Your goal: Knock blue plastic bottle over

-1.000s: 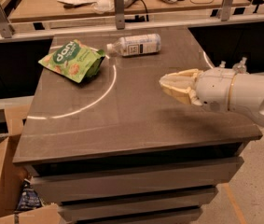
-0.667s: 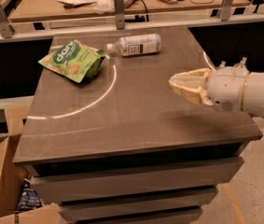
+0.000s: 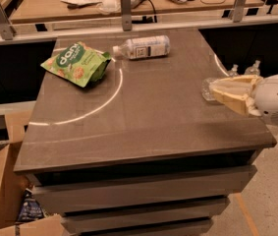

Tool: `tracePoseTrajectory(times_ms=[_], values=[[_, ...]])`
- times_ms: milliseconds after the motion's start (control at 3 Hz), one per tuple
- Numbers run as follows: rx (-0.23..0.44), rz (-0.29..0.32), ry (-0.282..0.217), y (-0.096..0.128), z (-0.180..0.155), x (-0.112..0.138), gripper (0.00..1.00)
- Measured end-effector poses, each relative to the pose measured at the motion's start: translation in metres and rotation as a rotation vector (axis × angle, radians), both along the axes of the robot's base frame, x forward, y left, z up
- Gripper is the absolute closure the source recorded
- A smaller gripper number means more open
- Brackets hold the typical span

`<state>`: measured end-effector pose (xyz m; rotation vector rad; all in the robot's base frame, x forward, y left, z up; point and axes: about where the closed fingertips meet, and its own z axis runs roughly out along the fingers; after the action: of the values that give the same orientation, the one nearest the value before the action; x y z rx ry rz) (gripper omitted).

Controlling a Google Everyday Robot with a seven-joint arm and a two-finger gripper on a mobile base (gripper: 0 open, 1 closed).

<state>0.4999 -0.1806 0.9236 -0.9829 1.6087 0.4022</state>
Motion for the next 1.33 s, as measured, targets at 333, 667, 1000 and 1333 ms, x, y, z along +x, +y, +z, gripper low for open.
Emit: tracePoseTrajectory(times_ms=[333,667,1000,1333], values=[[-0.012,-0.050,0.030,-0.028,-0.001,-0.020,1.00],[-0.026,-0.087,0.072,-0.048,-0.005,-0.043,1.00],[-0.041,-0.099,0.159,-0.059,-0.023,-0.075,1.00],[-0.041,-0.089,0.218,-0.060,-0.036,-0.090,1.00]])
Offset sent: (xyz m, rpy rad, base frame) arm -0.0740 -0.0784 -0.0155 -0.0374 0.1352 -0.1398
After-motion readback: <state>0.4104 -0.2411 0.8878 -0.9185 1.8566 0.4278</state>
